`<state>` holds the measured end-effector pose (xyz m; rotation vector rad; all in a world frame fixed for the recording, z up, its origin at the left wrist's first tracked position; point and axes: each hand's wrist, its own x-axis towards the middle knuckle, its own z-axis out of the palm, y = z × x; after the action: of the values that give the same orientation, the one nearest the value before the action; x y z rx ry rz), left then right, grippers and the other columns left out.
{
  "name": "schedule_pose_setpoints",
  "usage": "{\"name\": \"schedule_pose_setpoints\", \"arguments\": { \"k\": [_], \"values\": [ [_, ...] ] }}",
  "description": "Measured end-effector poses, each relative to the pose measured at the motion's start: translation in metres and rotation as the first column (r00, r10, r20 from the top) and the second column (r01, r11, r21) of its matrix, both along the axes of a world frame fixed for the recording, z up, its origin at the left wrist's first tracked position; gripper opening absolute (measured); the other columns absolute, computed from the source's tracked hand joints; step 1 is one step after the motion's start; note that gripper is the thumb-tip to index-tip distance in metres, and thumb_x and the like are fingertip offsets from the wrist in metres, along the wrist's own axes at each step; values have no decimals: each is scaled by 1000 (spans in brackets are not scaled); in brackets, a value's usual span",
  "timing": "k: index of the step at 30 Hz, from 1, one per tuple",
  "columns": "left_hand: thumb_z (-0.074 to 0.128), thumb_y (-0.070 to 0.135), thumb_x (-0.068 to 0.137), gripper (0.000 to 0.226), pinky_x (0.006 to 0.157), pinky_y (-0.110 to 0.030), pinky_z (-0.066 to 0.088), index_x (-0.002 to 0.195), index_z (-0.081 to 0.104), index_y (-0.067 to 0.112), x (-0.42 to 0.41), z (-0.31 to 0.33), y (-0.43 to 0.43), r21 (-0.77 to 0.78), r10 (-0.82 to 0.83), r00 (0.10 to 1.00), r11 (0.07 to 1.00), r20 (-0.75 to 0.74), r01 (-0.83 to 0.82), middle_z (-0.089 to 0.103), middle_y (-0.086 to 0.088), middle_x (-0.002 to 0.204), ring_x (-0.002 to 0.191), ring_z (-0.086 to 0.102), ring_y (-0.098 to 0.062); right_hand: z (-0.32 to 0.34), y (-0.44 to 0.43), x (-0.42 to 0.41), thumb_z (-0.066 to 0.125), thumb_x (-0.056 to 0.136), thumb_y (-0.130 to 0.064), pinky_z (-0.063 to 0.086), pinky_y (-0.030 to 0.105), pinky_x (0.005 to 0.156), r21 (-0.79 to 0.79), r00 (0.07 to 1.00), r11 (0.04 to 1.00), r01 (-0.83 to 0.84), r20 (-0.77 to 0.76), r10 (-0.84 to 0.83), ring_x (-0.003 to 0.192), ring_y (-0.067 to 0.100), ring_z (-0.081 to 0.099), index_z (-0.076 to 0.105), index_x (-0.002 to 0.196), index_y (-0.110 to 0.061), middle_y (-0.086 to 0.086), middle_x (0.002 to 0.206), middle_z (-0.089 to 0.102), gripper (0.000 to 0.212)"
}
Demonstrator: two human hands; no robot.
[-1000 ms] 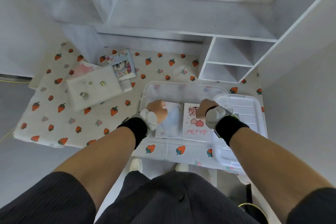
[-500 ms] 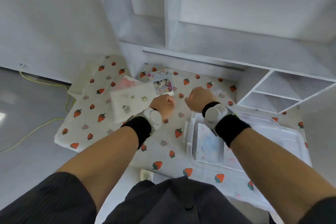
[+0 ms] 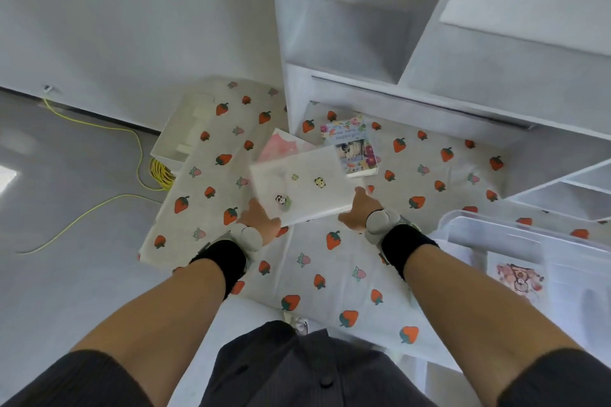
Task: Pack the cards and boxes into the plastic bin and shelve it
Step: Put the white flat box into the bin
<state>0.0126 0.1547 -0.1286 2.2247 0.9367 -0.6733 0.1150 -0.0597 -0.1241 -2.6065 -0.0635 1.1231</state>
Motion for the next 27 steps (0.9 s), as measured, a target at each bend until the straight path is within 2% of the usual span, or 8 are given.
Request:
{"name": "schedule_pose_setpoints", "arguments": {
  "k": [3,8,13,16,19,21,23,27],
  "values": [
    [63,23,91,79,102,-38,45,153,17,7,-1,-8,3,-113,29,996,993,87,-19,47,-15,146,127,52,-36,-6,6,3,72,89,-25,47,35,93,32,999,999,40,-15,-39,127,35,57,20,154,-5,14,145,51,85],
    [69,38,81,111,104,-42,46,158,-8,16,8,-5,7,-137,12,1000,991,7,-11,43,-17,149,127,52,-38,-1,9,7,81,77,-25,55,49,95,110,999,993,30,15,-32,120,38,59,19,154,-15,13,144,51,100],
    [80,39,74,106,98,-41,49,156,14,25,10,15,8,-26,-63,993,998,97,65,31,-20,141,119,53,-42,22,8,19,87,74,-15,43,49,110,102,997,995,-8,80,0,137,42,40,19,160,-25,21,150,34,109],
    [75,31,79,78,93,-39,51,146,37,22,17,33,14,49,-85,980,996,178,77,38,-19,136,110,59,-40,41,0,27,84,79,-16,37,38,113,112,973,993,-29,230,2,138,31,45,49,147,-19,12,152,46,76],
    [73,43,74,58,77,-35,54,125,54,22,19,57,17,137,-113,953,988,281,77,58,-15,113,90,66,-34,65,-14,25,87,77,-28,45,39,107,242,935,970,-19,348,-68,121,30,58,69,124,-15,10,129,63,52],
    [69,55,67,54,76,-38,57,112,58,26,20,70,19,201,-138,942,976,306,77,63,-9,102,85,66,-30,79,-24,28,88,75,-34,53,43,98,373,928,928,8,342,-146,108,29,64,72,115,-15,9,116,69,47],
    [70,63,69,59,79,-40,57,111,60,23,21,87,12,219,-158,932,972,326,88,63,-4,99,86,64,-27,96,-39,29,83,81,-39,55,41,97,493,939,867,69,262,-223,112,26,66,67,123,-11,7,125,69,53],
    [71,63,76,70,81,-37,54,124,54,16,32,121,-10,65,-83,889,996,449,60,67,-1,105,93,66,-25,123,-67,28,70,87,-56,48,45,107,642,929,760,104,211,-306,117,20,64,61,132,-17,-1,128,69,60]
  ]
}}
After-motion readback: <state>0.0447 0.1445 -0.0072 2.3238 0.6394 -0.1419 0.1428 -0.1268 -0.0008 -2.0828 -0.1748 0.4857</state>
